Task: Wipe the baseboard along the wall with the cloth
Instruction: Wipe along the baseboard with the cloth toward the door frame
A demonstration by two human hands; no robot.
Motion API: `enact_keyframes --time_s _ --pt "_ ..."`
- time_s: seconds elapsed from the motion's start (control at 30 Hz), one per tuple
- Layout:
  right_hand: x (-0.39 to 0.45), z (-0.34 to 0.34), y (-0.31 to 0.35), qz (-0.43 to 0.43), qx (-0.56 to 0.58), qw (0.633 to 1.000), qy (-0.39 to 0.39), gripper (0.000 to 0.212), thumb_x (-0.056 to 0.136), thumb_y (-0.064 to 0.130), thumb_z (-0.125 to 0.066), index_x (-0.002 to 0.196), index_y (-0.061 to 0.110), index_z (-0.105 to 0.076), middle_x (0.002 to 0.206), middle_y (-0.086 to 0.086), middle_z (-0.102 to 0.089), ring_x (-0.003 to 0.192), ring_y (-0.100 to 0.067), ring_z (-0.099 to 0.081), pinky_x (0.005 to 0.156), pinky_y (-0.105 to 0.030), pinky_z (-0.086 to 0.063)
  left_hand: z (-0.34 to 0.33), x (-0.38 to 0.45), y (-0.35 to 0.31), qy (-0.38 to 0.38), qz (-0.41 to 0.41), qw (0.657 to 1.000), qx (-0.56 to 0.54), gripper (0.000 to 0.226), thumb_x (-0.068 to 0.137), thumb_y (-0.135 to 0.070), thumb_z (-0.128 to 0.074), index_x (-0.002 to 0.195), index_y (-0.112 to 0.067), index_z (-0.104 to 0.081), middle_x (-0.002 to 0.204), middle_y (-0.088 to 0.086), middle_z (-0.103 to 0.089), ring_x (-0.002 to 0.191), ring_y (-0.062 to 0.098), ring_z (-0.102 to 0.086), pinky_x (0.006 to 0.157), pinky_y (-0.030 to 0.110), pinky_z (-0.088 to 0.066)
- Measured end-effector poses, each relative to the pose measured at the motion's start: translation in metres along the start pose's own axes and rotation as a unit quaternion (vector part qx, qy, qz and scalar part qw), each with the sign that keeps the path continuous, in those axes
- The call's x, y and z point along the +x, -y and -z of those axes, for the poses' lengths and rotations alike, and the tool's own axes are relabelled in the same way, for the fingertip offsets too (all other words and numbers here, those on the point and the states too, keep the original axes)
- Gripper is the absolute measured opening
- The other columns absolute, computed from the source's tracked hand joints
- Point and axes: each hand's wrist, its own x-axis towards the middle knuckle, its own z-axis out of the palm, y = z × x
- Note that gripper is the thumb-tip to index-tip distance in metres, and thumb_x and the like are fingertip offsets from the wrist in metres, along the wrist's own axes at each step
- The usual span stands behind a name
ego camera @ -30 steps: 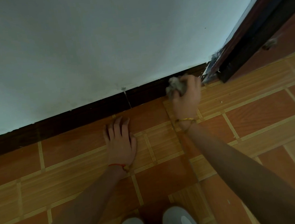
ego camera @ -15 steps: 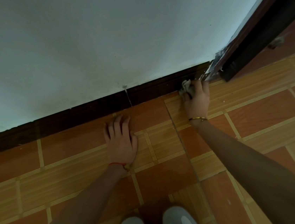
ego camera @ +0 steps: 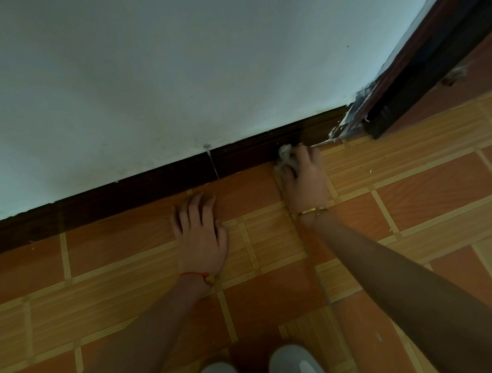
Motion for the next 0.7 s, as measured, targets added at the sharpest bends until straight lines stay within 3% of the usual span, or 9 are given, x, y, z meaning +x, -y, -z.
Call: enact_keyframes --time_s 0.2,0.33,0.43,0.7 --pt "-0.001 -0.003 -0.005 0.050 0.007 0.998 0.027 0.045 0.083 0.011 -0.066 0.125 0.007 -0.051 0.116 -0.015 -0.050 0.102 -0.026 -0.051 0.077 -0.030 -0.048 -0.001 0.000 0.001 -0.009 -0.006 1.000 -0.005 0.049 0.094 -0.024 -0.041 0.139 -0.009 -0.052 0.143 0.015 -0.048 0.133 0.032 -0.039 0.117 0.062 -0.023" --pt "0.017 0.021 -0.039 -0.039 -0.044 0.997 -0.050 0.040 0.084 0.010 -0.062 0.122 0.005 -0.052 0.121 -0.020 -0.049 0.109 -0.032 -0.046 0.089 -0.036 -0.044 0.000 0.000 0.001 -0.005 -0.004 1.000 -0.004 0.049 0.094 -0.024 -0.040 0.139 -0.010 -0.051 0.144 0.015 -0.048 0.133 0.034 -0.042 0.118 0.061 -0.022" --pt "0.028 0.031 -0.052 -0.091 -0.062 0.991 -0.072 0.037 0.082 0.008 -0.061 0.118 0.004 -0.053 0.119 -0.023 -0.049 0.107 -0.036 -0.045 0.087 -0.040 -0.041 -0.001 0.000 0.001 0.002 -0.002 1.000 -0.005 0.049 0.095 -0.024 -0.040 0.140 -0.010 -0.051 0.145 0.015 -0.047 0.134 0.034 -0.042 0.118 0.061 -0.022" --pt "-0.006 -0.015 0.013 0.006 0.009 1.000 0.008 0.035 0.080 0.016 -0.069 0.111 0.007 -0.055 0.109 -0.016 -0.054 0.101 -0.029 -0.050 0.079 -0.032 -0.045 0.002 0.000 0.001 0.013 -0.002 1.000 -0.007 0.049 0.096 -0.025 -0.039 0.140 -0.009 -0.051 0.144 0.016 -0.047 0.135 0.035 -0.043 0.118 0.062 -0.021"
